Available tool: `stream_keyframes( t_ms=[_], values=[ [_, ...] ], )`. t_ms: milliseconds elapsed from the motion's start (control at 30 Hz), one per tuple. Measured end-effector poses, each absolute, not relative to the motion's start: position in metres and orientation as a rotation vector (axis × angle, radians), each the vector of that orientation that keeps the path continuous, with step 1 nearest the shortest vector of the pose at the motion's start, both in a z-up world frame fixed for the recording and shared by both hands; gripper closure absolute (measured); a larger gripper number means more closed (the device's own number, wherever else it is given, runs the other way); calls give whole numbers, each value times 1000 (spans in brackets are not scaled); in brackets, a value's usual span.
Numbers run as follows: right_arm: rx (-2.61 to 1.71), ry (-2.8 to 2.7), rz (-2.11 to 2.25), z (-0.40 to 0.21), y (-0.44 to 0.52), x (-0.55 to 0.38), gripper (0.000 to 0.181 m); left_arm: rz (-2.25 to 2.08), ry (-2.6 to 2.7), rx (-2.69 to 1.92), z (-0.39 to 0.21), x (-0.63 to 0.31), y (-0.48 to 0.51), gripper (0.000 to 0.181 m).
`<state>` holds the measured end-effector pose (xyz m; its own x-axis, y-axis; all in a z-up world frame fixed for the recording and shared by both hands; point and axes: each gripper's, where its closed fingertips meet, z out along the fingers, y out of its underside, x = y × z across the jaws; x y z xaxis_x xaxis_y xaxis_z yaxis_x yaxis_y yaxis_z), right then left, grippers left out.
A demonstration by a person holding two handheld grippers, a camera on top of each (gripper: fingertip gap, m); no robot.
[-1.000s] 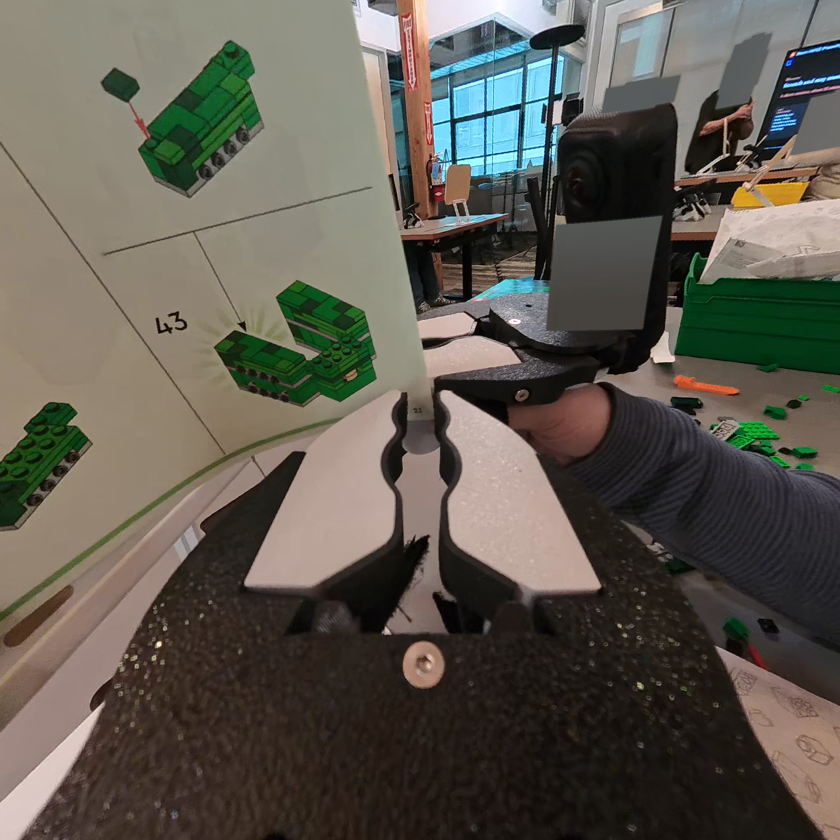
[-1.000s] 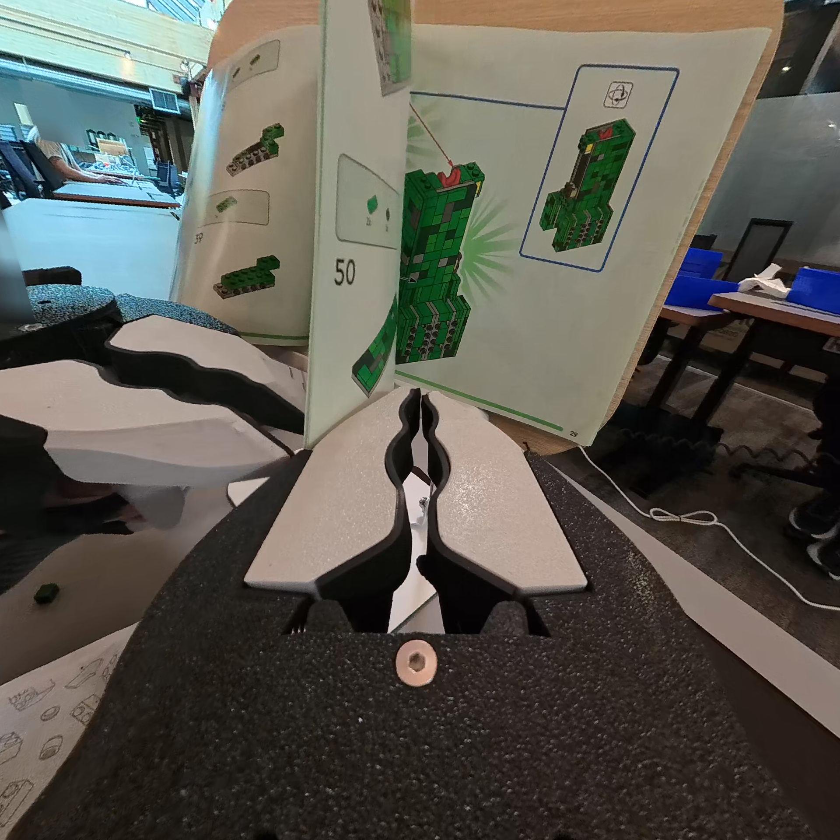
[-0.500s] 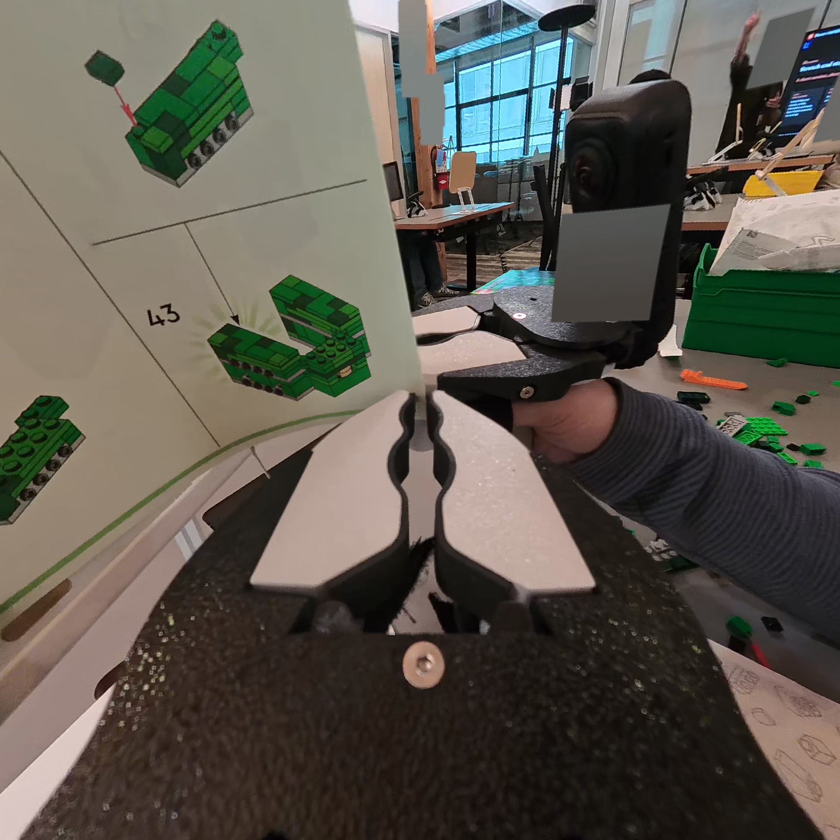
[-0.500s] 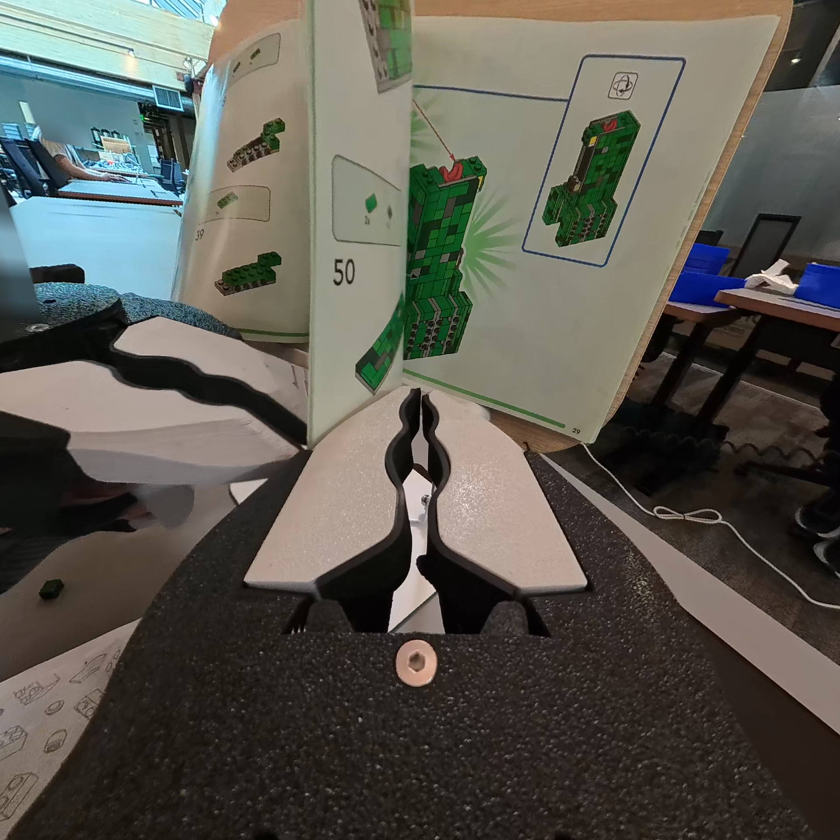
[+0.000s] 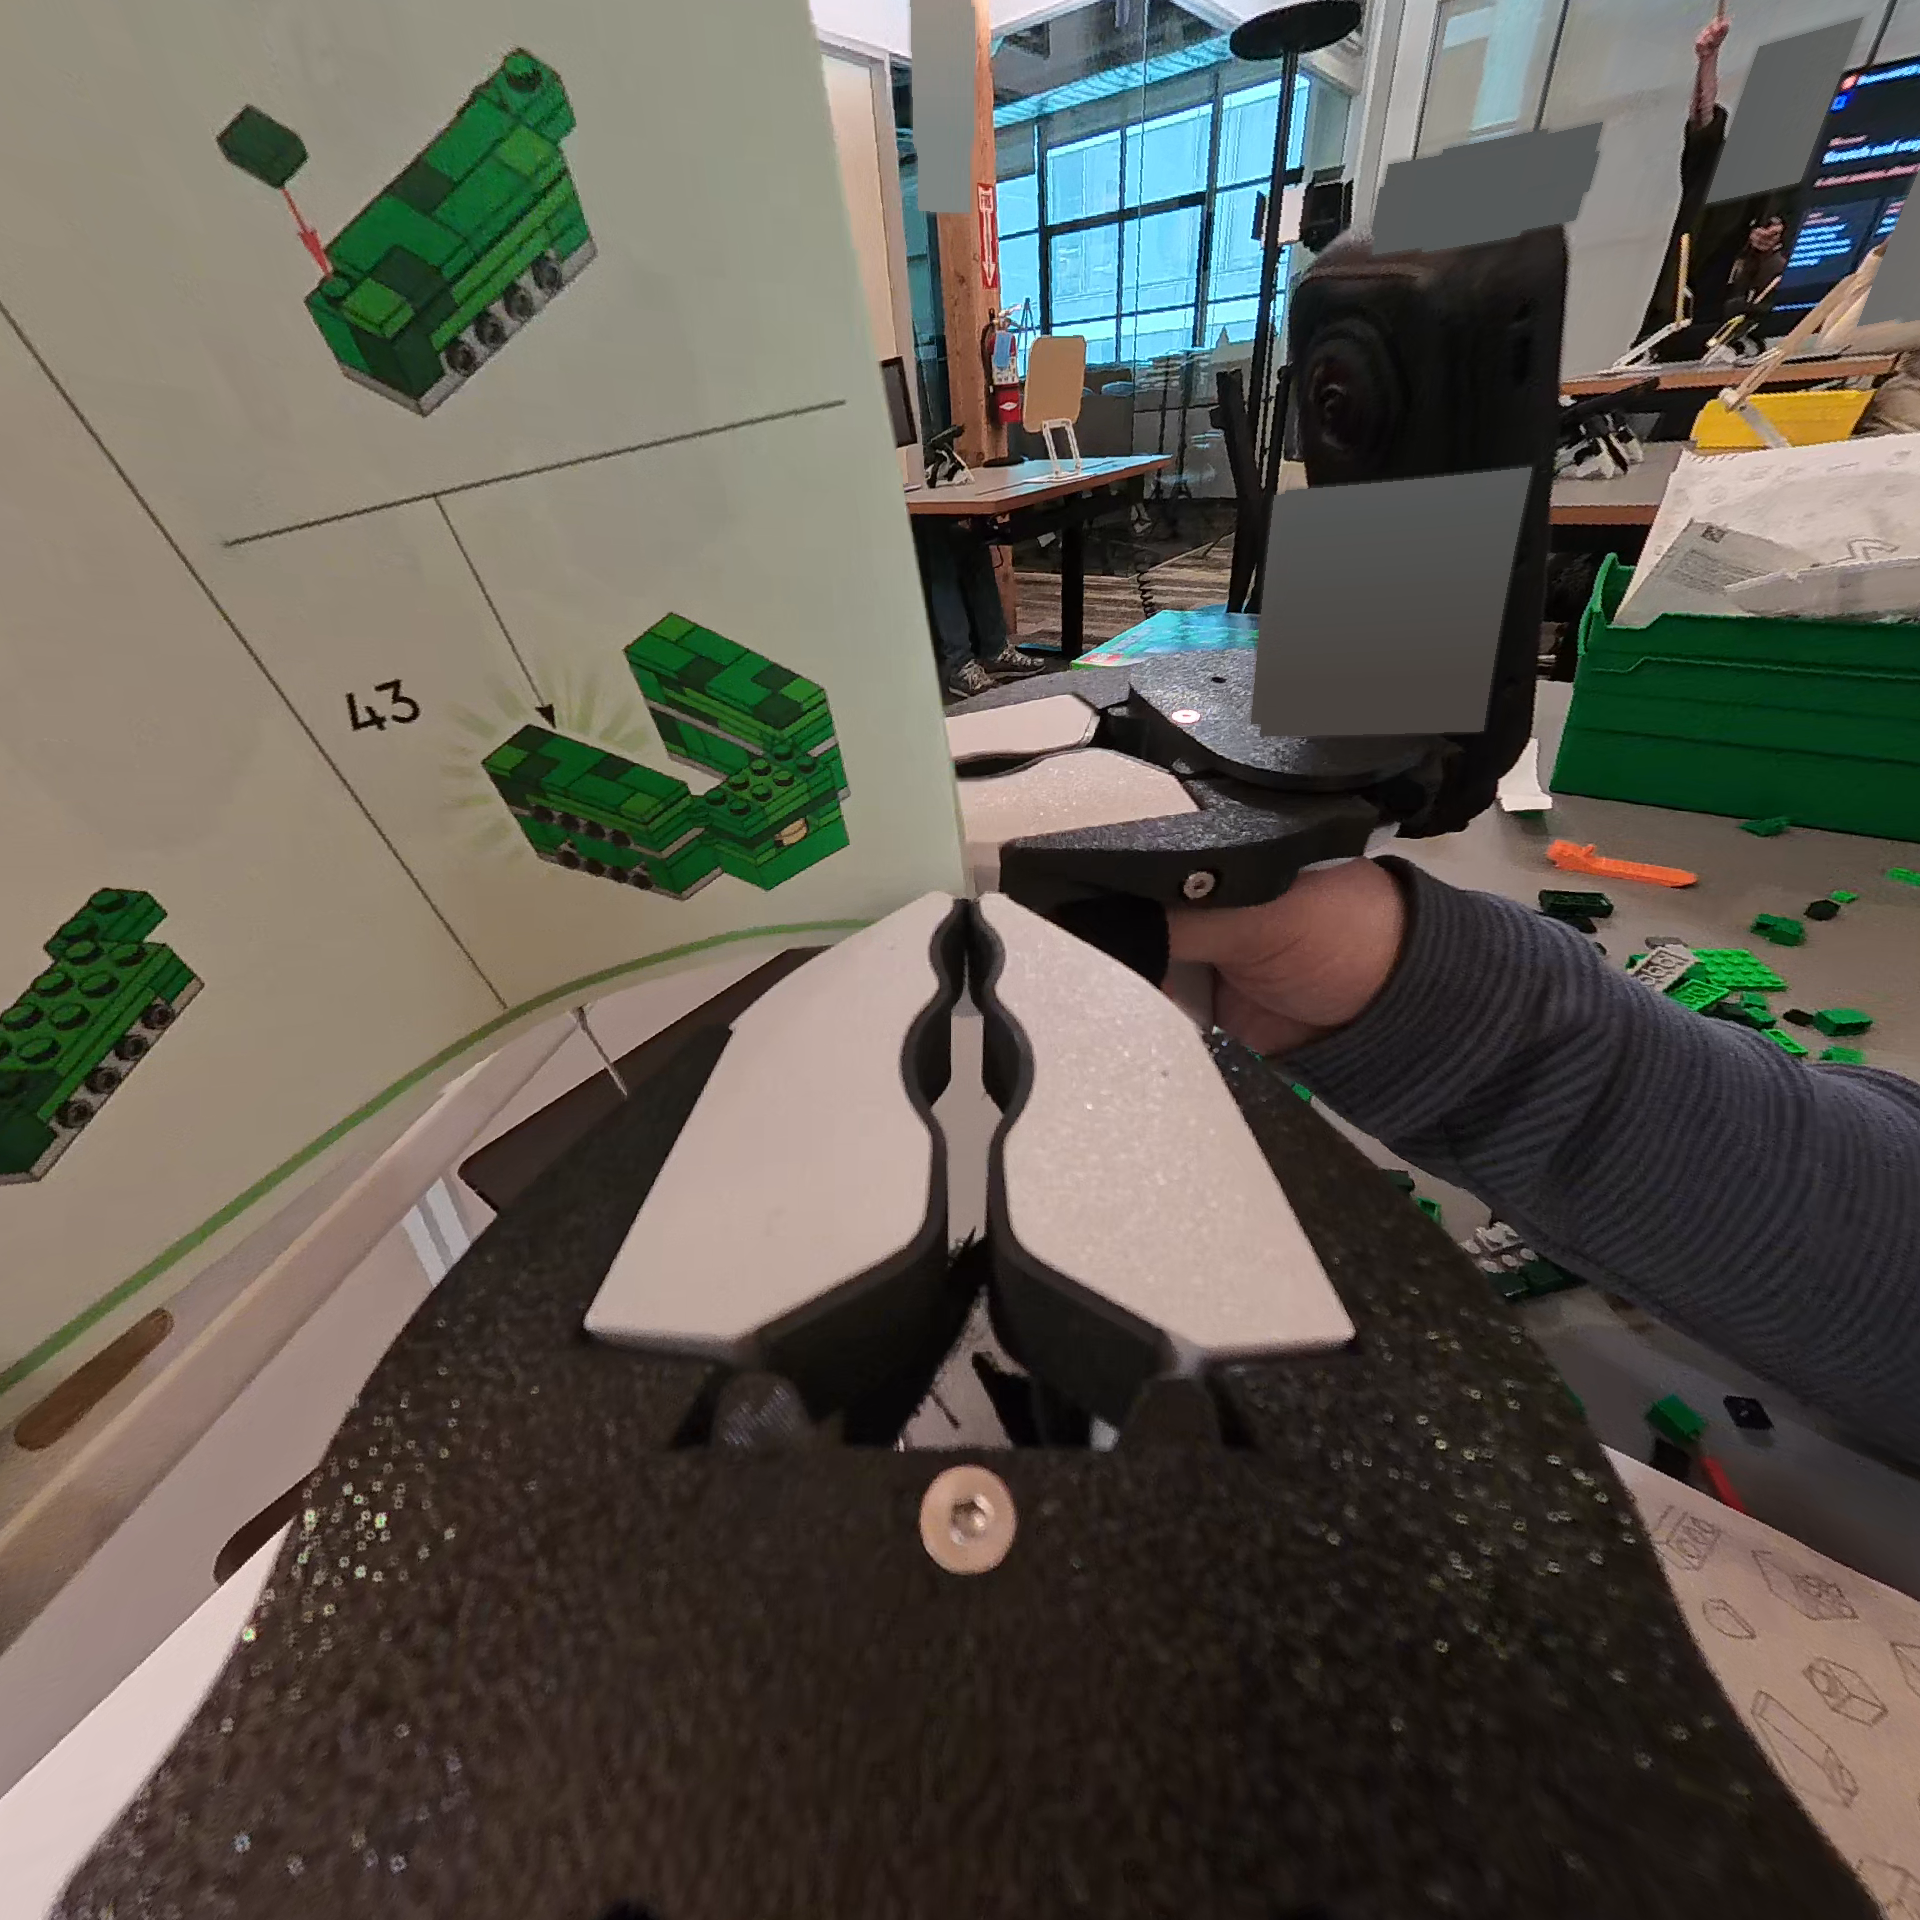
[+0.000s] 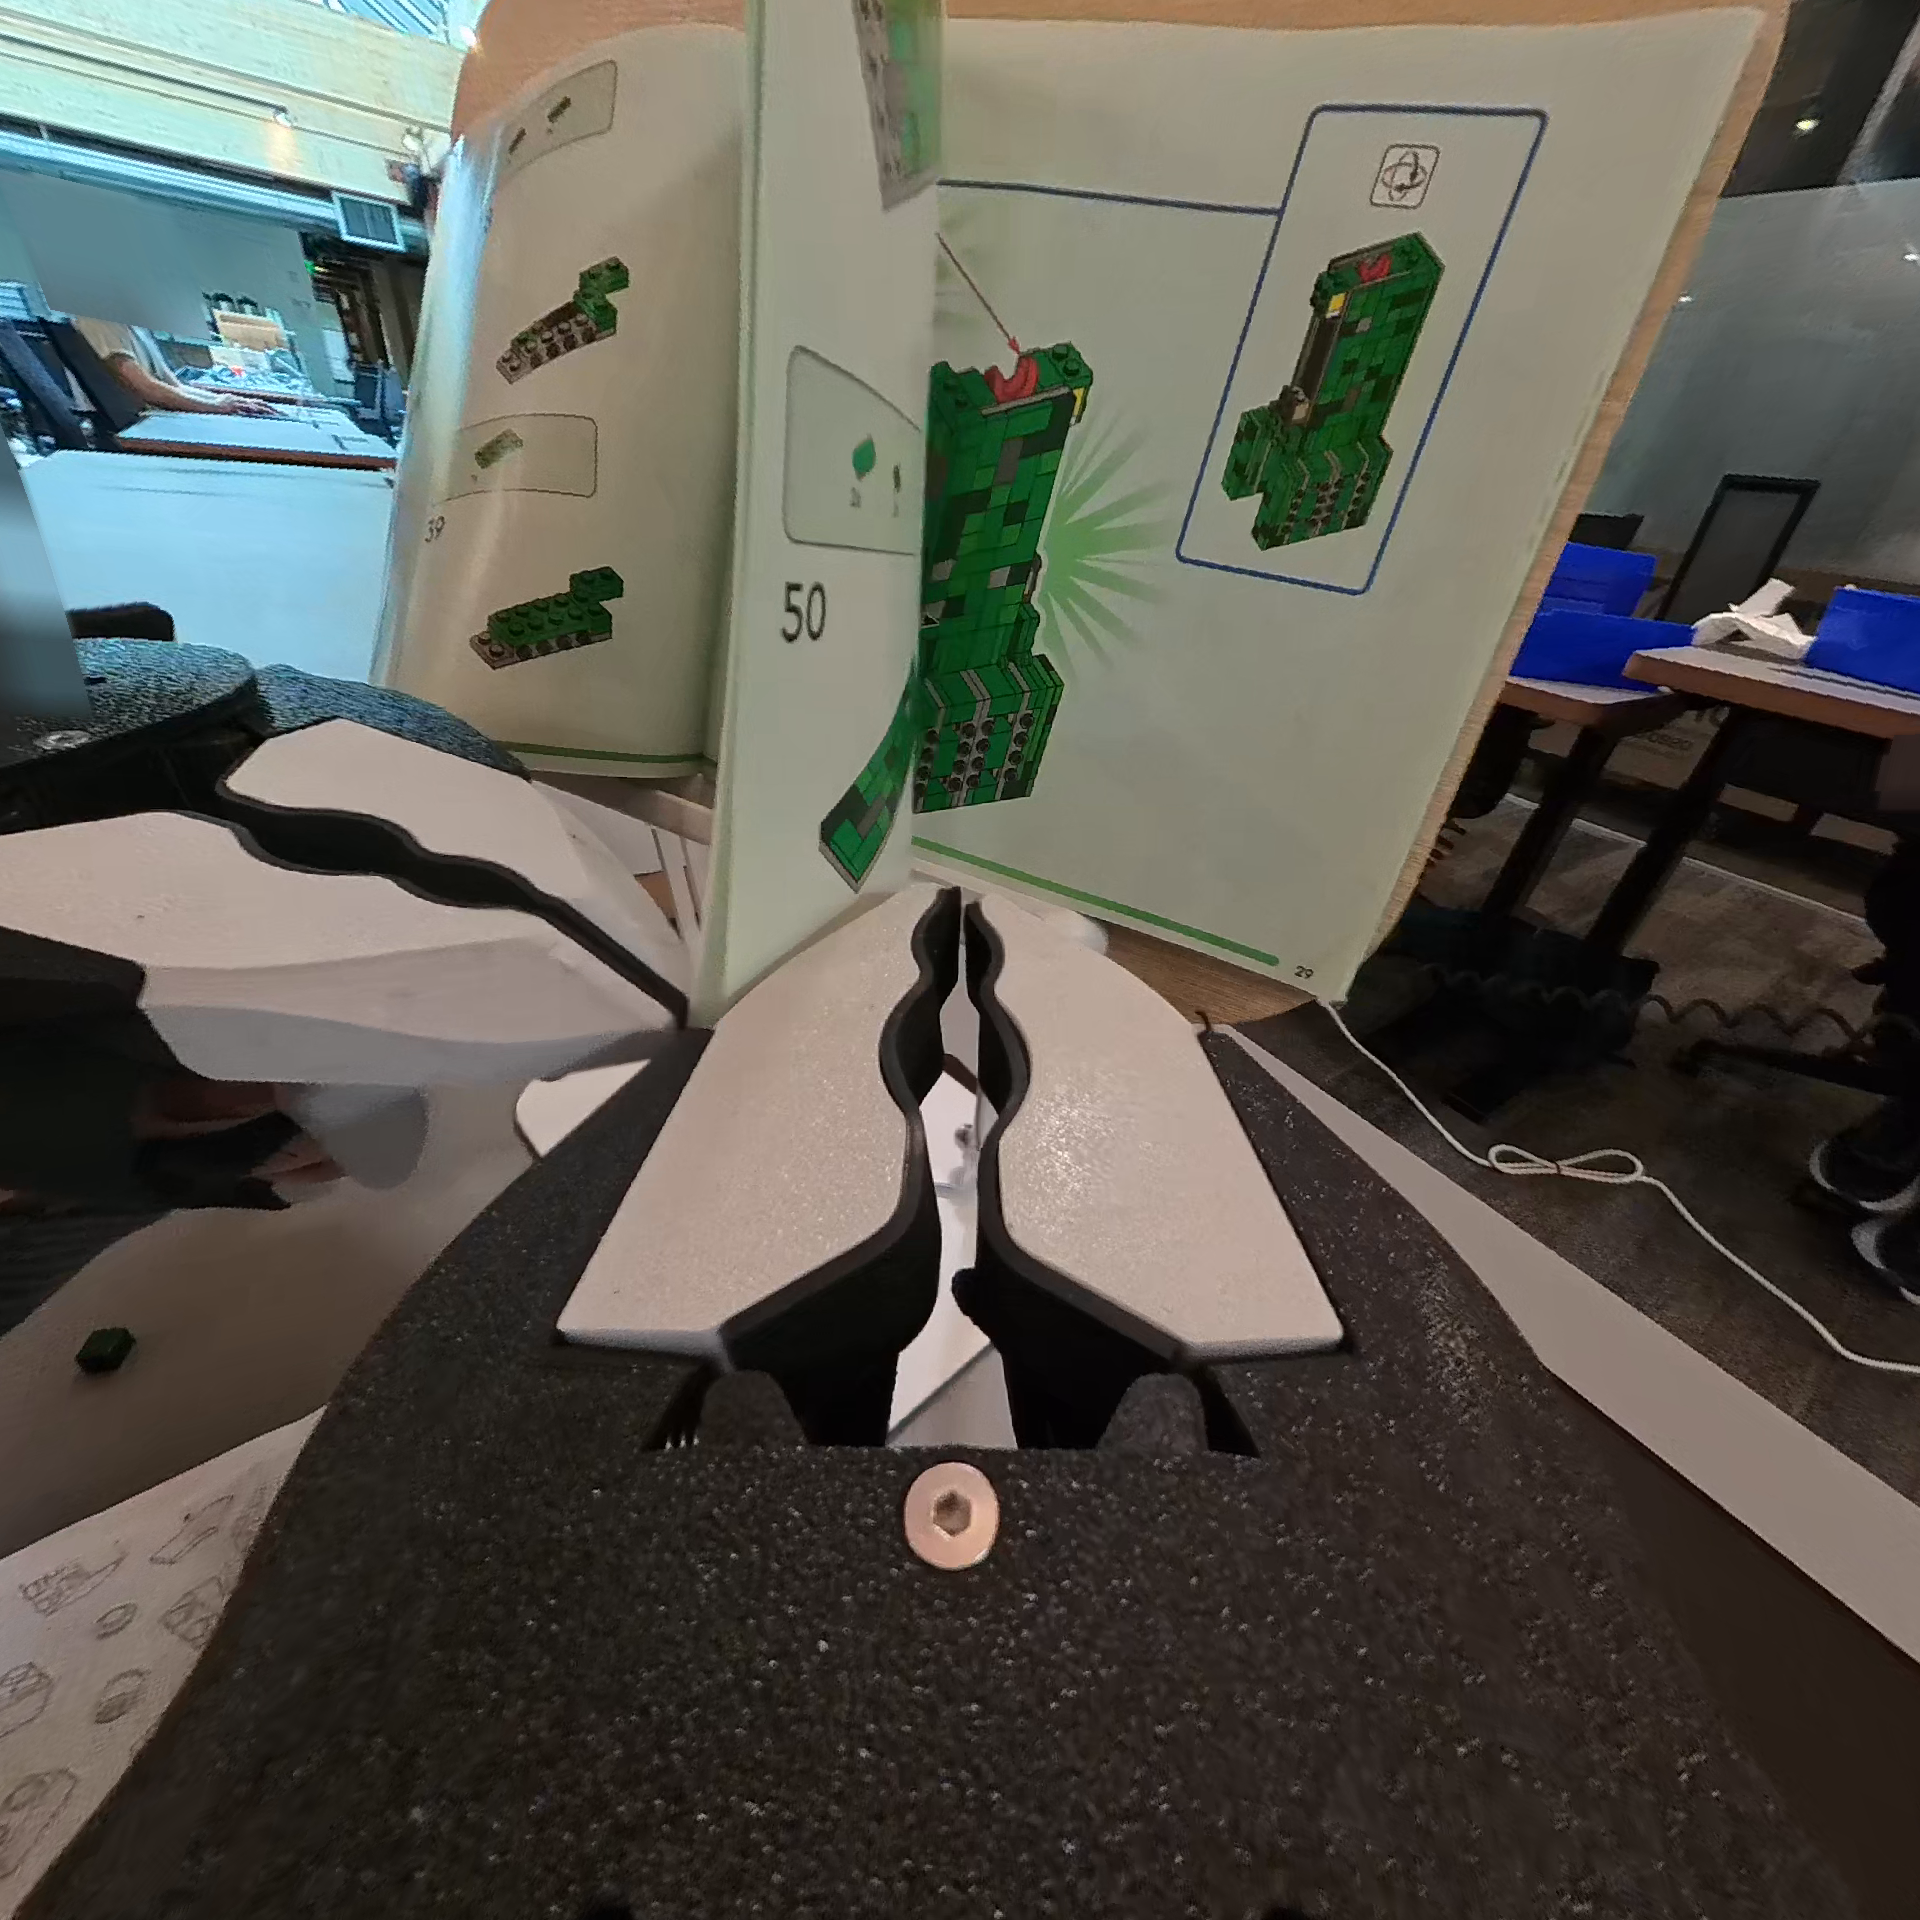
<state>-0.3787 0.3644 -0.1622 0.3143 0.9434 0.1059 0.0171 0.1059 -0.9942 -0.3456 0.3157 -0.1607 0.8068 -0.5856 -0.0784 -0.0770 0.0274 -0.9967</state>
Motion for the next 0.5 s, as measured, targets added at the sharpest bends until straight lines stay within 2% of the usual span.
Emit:
stream_keyframes(
  t_ms=[500],
  values=[
    [-1273,-754,818,-141,400,-335,170,-487,439,-1475,-147,-370,308,181]
  ],
)
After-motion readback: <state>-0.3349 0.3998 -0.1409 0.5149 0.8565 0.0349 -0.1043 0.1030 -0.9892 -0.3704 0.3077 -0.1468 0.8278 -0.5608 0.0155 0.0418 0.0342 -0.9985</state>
